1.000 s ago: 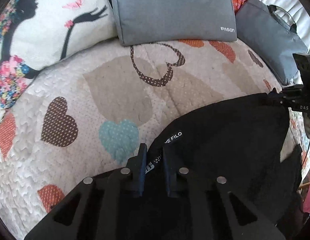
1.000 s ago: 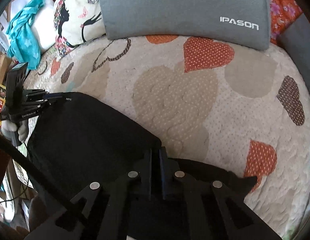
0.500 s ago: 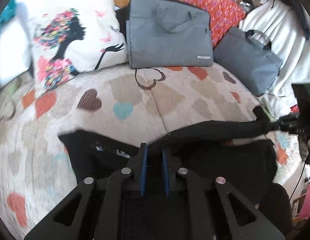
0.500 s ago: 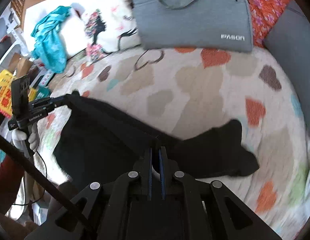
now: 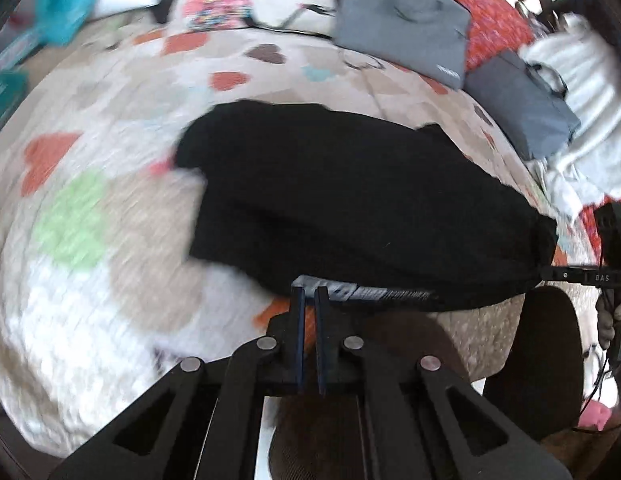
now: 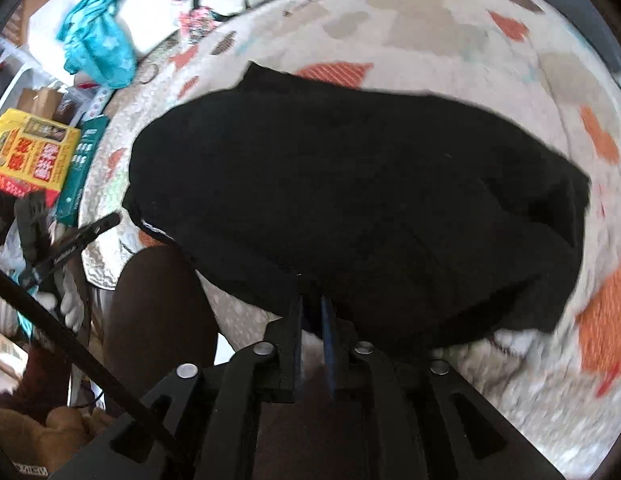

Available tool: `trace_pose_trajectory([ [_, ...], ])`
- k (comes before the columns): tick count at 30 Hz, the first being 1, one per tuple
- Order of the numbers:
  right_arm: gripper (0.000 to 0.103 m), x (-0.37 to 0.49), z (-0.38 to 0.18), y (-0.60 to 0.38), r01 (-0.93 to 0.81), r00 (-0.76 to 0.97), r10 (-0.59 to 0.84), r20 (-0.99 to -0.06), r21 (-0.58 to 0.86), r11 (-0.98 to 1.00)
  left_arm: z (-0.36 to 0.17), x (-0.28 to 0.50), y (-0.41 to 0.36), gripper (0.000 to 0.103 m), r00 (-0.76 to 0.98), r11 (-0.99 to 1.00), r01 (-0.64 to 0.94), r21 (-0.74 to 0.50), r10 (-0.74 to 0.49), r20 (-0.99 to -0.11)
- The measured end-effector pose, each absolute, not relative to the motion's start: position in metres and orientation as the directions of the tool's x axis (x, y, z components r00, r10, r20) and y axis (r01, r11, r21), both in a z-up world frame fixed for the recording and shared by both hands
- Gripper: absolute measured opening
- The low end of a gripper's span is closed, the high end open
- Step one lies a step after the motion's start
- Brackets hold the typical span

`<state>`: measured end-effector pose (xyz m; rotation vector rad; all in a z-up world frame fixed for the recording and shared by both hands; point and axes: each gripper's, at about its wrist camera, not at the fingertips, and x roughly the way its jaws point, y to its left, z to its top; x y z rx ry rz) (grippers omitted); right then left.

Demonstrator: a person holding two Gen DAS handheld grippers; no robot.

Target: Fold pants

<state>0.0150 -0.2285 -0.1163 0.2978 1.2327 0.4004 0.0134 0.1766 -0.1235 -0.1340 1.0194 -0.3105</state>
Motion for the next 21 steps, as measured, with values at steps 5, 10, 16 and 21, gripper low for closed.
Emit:
trace_pose_trajectory([
  [5,0.038,-0.006,-0.083,-0.275,-0.020,0.418,0.440,-0.795,0.476,0.879,-0.111,-0.019,0.214,0.007,0.549,0.960,0.097,-0.261,-0.271,-0.791],
  [10,0.051,-0.005,-0.070,-0.320,0.124,0.535,0.338,-0.774,0.468,0.875,-0.112,-0.022,0.227,0.014,0.560,0.955,0.034,-0.296,-0.263,-0.786],
  [16,0.052,0.017,-0.093,-0.315,0.190,0.546,0.320,-0.774,0.486,0.853,-0.108,-0.015,0.211,0.018,0.547,0.939,0.030,-0.341,-0.301,-0.781],
  [21,0.007,0.025,-0.111,-0.295,0.122,0.468,0.337,-0.817,0.437,0.891,-0.093,-0.008,0.194,0.019,0.560,0.942,0.049,-0.331,-0.300,-0.772],
])
